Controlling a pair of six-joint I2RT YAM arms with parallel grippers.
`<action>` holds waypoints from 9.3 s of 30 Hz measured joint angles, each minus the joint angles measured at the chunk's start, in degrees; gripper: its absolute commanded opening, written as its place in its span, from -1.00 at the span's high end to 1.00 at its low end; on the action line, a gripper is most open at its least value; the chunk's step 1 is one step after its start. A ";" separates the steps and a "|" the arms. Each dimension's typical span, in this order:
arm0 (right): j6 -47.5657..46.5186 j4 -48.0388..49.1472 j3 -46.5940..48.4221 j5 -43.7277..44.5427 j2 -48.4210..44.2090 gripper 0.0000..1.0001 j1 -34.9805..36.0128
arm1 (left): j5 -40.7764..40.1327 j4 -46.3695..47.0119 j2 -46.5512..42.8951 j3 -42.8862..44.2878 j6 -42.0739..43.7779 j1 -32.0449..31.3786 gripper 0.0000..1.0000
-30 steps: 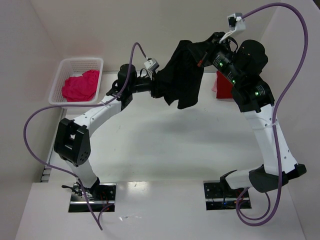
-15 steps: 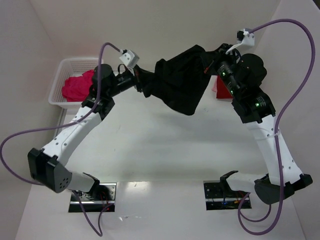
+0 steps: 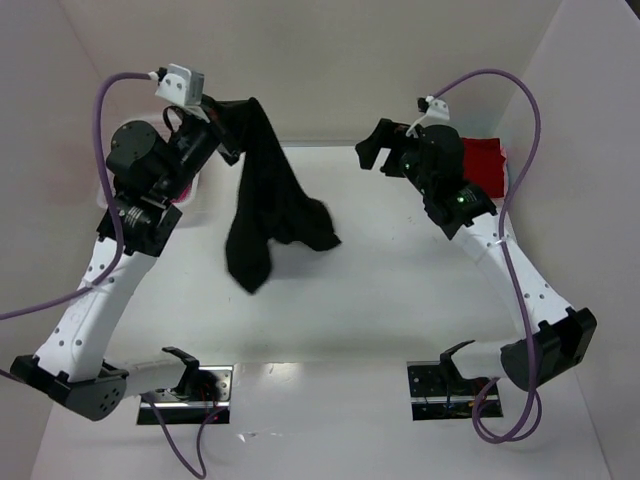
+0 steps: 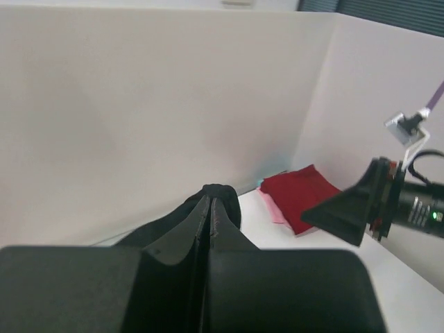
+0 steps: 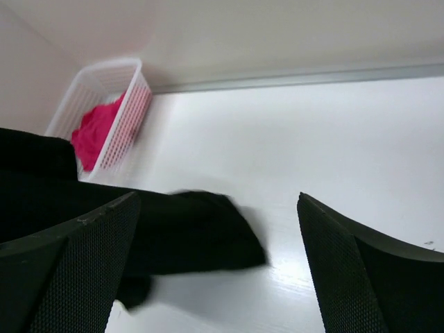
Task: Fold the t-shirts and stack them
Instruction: Flatten out the tshirt
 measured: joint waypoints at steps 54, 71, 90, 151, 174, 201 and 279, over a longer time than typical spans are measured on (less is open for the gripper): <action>-11.74 26.60 5.51 -14.84 13.51 -0.99 15.63 | 1.62 -21.00 10.64 26.60 -1.14 -0.46 0.99; -12.74 26.25 12.04 -10.93 16.13 0.96 16.26 | 2.29 -20.46 -5.01 12.20 -9.44 -0.52 0.99; -19.43 15.06 14.32 3.58 -4.79 1.00 16.41 | -28.55 -12.00 0.17 7.30 -1.62 -0.79 0.99; -19.85 2.19 26.67 12.26 1.66 0.82 16.41 | 30.08 7.76 10.19 -19.50 -3.21 -9.38 1.00; -16.57 14.08 -2.36 14.84 -11.78 -0.99 14.88 | -1.79 -15.17 15.32 39.34 2.93 -9.35 1.00; -15.50 20.31 4.70 -11.47 0.87 -0.99 14.86 | -4.24 -20.26 17.94 38.34 -8.98 -9.35 1.00; -26.36 2.86 33.14 2.19 -3.45 1.00 12.59 | 50.97 3.26 26.25 -17.29 4.92 -9.77 -0.93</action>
